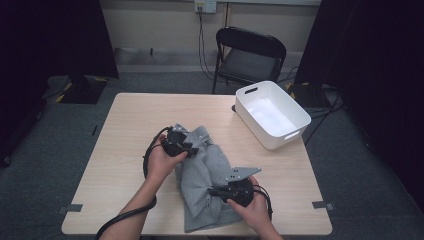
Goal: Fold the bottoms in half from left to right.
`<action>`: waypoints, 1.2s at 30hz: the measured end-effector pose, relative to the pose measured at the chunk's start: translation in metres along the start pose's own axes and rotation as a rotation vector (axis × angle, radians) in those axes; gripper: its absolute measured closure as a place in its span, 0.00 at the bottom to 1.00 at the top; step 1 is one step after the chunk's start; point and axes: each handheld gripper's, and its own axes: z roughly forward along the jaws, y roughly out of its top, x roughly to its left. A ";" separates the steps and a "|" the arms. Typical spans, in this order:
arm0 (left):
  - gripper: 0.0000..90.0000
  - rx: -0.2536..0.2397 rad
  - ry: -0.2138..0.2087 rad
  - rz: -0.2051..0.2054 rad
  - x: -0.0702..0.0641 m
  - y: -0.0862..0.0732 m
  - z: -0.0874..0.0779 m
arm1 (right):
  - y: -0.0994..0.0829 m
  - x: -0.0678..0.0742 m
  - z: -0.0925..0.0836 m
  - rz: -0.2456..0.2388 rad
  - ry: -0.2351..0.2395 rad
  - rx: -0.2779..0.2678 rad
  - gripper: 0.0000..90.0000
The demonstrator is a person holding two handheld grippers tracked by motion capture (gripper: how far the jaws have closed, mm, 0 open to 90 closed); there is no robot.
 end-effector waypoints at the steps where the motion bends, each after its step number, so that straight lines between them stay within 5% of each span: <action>1: 0.79 0.006 -0.003 0.000 0.000 0.001 0.000 | 0.000 0.000 0.000 -0.003 -0.001 0.003 0.97; 9: 0.96 0.027 -0.014 0.012 -0.006 0.014 -0.001 | -0.001 0.000 -0.001 -0.005 -0.001 0.001 0.97; 25: 0.96 0.025 -0.027 0.050 -0.023 0.040 0.008 | -0.007 -0.004 -0.010 0.006 -0.012 -0.001 0.96; 36: 0.96 0.061 -0.048 0.080 -0.047 0.058 0.038 | -0.015 -0.010 -0.026 0.017 -0.037 -0.011 0.94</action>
